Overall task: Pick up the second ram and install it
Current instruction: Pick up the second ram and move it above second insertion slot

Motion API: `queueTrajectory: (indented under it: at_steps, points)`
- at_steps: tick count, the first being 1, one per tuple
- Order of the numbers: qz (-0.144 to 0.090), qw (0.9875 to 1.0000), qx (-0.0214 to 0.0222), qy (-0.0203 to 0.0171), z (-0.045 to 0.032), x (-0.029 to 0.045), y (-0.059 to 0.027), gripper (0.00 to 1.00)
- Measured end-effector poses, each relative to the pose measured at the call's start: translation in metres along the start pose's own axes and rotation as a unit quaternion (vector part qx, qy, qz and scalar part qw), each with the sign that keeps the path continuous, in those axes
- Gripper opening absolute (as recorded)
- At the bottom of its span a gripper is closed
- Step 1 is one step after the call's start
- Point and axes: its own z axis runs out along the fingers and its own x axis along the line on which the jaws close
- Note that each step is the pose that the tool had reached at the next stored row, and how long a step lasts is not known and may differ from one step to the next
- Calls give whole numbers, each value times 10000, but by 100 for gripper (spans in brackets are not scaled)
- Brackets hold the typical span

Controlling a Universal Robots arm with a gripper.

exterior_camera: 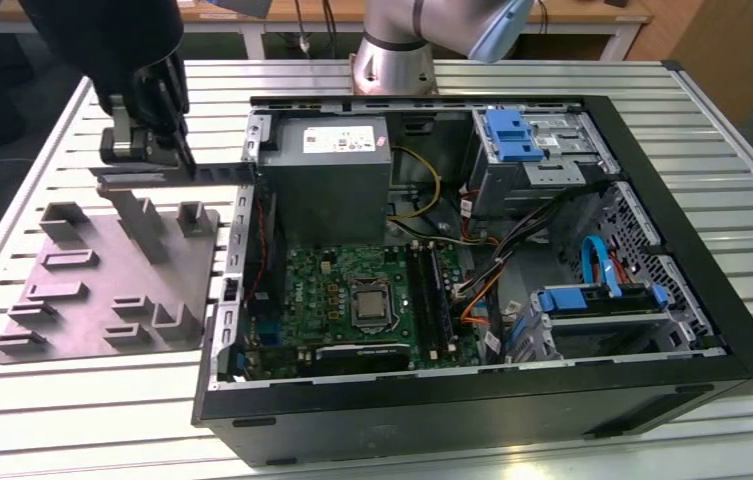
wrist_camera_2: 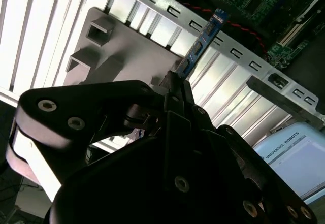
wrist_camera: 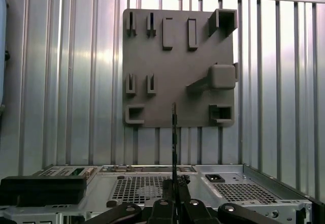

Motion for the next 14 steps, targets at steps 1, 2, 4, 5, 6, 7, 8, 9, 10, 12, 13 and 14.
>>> queueTrajectory:
  at_steps: [1, 2, 4, 5, 6, 7, 8, 9, 10, 12, 13, 14]
  points:
    - [0, 10000, 0, 0, 0, 0, -21, 14]
    - [0, 10000, 0, -1, -1, 0, -42, 14]
    - [0, 10000, -1, 0, -2, 0, -83, 14]
    - [0, 10000, -1, 0, -3, 0, -106, 14]
    - [0, 10000, -2, 0, -4, 0, -128, 14]
    - [0, 10000, -2, 0, -4, 0, -150, 14]
    - [0, 10000, -2, 0, -5, 0, -171, 14]
    - [0, 10000, -3, 0, -6, 0, -194, 14]
    - [1, 10000, -3, 0, -6, 0, -218, 14]
    - [1, 10000, -4, 0, -8, 0, -265, 14]
    - [1, 10000, -4, 0, -8, 0, -287, 14]
    - [0, 10000, -5, 0, -9, 0, -309, 14]
